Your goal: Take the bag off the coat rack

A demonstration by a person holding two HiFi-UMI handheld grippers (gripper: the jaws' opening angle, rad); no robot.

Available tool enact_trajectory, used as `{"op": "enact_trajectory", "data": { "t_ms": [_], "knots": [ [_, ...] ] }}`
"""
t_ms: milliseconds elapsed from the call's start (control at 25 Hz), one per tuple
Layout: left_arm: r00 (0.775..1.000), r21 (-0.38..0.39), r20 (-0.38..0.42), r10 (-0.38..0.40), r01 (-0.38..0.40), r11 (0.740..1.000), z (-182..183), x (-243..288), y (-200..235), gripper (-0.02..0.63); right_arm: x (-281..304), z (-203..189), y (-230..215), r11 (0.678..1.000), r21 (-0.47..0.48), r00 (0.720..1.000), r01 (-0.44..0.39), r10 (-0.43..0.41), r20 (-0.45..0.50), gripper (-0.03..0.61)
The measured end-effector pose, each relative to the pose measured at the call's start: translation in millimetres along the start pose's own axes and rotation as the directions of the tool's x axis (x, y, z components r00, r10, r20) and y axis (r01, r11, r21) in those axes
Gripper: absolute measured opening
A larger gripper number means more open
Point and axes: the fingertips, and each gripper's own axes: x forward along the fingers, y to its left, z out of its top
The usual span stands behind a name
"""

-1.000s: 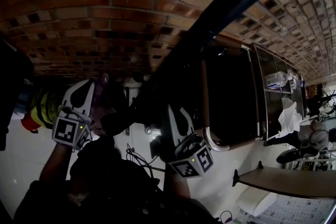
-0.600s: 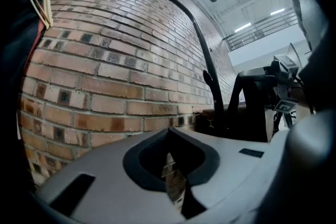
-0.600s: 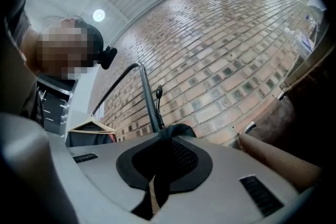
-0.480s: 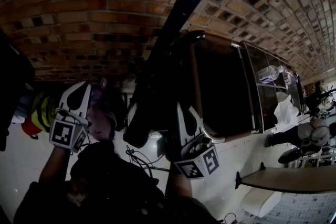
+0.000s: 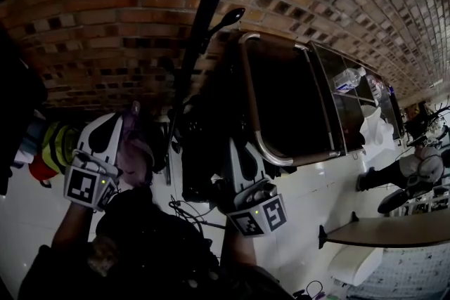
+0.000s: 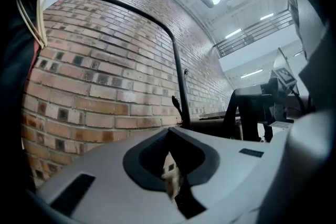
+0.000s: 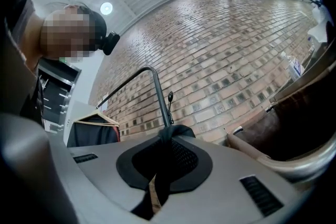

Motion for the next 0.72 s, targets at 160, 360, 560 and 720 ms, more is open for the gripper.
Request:
{"op": "enact_trajectory", "data": {
  "t_ms": [160,360,560,720],
  "knots": [
    [1.000,0.012,0.009,-0.008,0.008,1.000,11,-25,-23,0.037,-33,-7,6,0.997,0.073,1.000,0.001,-0.001,-0.003,0.015],
    [1.000,0.016,0.005,-0.001,0.001,1.000,11,-59,-47,0.037,-69,-17,20,0.994,0.106,1.000,-0.009,0.010,-0.011,0.015],
    [1.000,0.015,-0.018,-0.007,0.007,1.000,8,-88,-66,0.037,-94,-30,41,0.996,0.087,0.998,-0.029,0.034,-0.056,0.015],
    [1.000,0.019,0.002,-0.026,0.026,0.999,17,-106,-71,0.037,-108,-37,63,0.993,0.117,0.997,-0.030,0.038,-0.066,0.014]
  ]
}}
